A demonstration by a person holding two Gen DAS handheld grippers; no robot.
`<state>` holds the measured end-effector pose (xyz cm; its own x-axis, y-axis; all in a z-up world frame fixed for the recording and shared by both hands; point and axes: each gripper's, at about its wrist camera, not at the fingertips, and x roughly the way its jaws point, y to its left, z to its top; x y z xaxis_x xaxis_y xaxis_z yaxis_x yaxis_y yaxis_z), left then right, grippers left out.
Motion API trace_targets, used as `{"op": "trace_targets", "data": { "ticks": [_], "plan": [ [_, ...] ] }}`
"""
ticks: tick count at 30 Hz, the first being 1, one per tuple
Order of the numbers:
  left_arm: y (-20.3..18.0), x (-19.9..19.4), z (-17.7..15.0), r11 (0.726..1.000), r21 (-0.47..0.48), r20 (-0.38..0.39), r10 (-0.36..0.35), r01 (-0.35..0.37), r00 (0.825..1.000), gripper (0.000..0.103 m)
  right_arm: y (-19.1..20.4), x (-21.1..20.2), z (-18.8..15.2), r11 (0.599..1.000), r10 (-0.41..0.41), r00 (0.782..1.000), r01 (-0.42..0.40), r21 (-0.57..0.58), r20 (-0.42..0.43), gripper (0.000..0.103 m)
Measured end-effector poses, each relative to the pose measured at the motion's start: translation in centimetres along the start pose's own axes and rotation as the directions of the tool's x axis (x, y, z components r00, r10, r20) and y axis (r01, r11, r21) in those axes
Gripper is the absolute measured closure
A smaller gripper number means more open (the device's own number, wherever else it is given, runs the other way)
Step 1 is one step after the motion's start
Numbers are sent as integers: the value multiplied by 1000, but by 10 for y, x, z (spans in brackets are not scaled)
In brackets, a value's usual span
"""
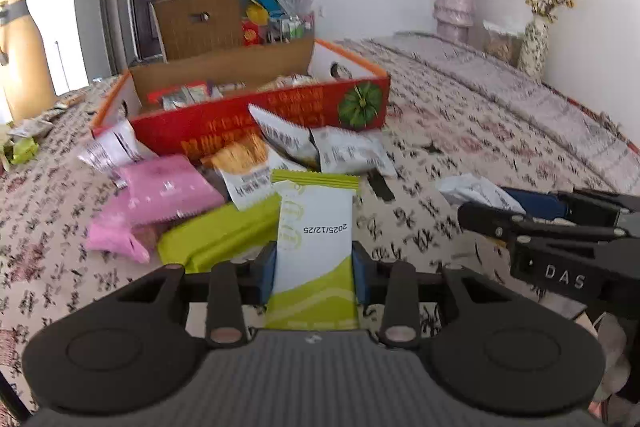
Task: Organize snacks
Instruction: 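Carry the white sachet and green bar over the box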
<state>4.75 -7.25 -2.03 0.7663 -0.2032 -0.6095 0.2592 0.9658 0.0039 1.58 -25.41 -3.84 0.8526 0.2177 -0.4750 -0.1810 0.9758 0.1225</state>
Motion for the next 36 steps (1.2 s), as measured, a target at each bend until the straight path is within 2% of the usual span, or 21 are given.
{"op": "trace_targets", "data": {
  "ticks": [12, 21, 29, 36],
  "plan": [
    [9, -9, 49, 999, -36, 117, 18, -14, 993, 65, 10, 17, 38, 1000, 9, 997, -7, -23, 71, 61],
    [30, -1, 102, 995, -87, 213, 65, -47, 975, 65, 17, 48, 83, 999, 15, 991, -11, -35, 130, 61],
    [57, 29, 144, 985, -149, 230, 121, -88, 966, 65, 23, 89, 124, 999, 19, 986, -11, -46, 166, 61],
    [87, 63, 166, 973, -202, 212, 157, -114, 965, 65, 30, 132, 154, 997, 11, 987, 1, -71, 160, 61]
  ]
}}
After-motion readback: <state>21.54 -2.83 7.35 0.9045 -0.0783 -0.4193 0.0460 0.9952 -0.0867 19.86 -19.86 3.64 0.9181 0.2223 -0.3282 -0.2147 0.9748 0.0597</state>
